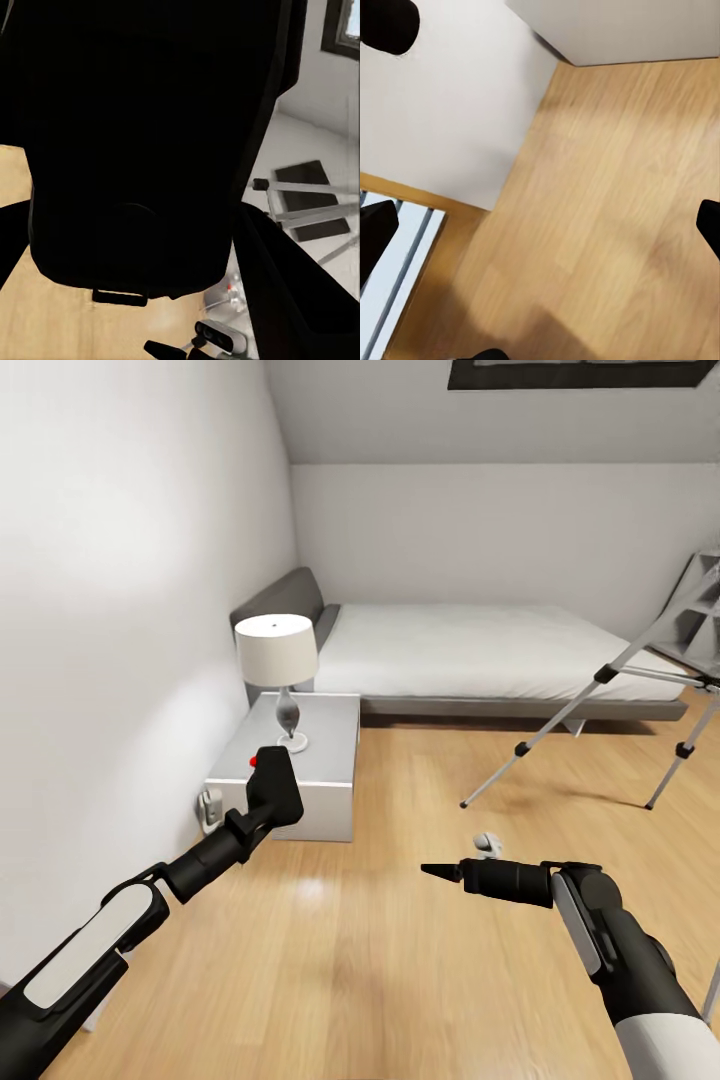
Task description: Attach the digital camera to the camera tripod in the bedroom.
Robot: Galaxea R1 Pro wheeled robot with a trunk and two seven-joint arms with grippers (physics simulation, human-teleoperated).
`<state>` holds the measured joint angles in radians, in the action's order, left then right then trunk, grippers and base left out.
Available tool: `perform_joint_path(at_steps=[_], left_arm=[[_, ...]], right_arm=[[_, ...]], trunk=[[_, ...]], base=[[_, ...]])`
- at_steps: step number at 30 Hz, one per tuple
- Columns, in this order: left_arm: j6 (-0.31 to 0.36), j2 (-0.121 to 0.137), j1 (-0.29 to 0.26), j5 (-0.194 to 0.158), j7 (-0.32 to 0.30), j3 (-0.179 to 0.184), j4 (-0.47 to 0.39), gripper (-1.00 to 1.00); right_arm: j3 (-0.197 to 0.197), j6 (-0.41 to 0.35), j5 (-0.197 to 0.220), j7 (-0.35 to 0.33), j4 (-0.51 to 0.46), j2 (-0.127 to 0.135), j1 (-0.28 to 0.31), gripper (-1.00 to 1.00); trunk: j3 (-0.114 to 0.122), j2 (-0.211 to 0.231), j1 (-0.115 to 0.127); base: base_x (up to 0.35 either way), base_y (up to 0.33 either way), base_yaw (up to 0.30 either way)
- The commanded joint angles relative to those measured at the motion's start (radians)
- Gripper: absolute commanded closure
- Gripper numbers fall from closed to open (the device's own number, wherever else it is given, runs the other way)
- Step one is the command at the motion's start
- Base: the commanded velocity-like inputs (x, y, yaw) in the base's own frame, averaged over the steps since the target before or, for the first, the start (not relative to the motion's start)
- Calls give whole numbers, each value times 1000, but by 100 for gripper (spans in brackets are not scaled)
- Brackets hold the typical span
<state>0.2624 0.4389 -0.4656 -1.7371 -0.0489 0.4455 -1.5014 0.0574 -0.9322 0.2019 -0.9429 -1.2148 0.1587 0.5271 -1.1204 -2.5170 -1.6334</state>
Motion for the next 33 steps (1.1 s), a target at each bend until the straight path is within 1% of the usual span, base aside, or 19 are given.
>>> perform_joint_path(at_steps=[1,5,10,33], left_arm=[[2,1,-1,-7,-14,2,1,100],[3,1,-1,-6,-35,2,5,100],[4,1,-1,-5,-44,2,10,100],[10,1,-1,-5,-45,2,12,100]], right_arm=[[1,-4,-1,-4,0,0,1,-100],[1,-4,-1,-4,0,0,1,-100],[1,-4,-1,-4,0,-1,0,-100],[1,-5,3,-4,0,0,1,-100]], trunk=[[3,0,1],[19,1,2],[38,2,5],[127,7,15]], base=[[0,0,0],[0,0,0],[0,0,0],[0,0,0]])
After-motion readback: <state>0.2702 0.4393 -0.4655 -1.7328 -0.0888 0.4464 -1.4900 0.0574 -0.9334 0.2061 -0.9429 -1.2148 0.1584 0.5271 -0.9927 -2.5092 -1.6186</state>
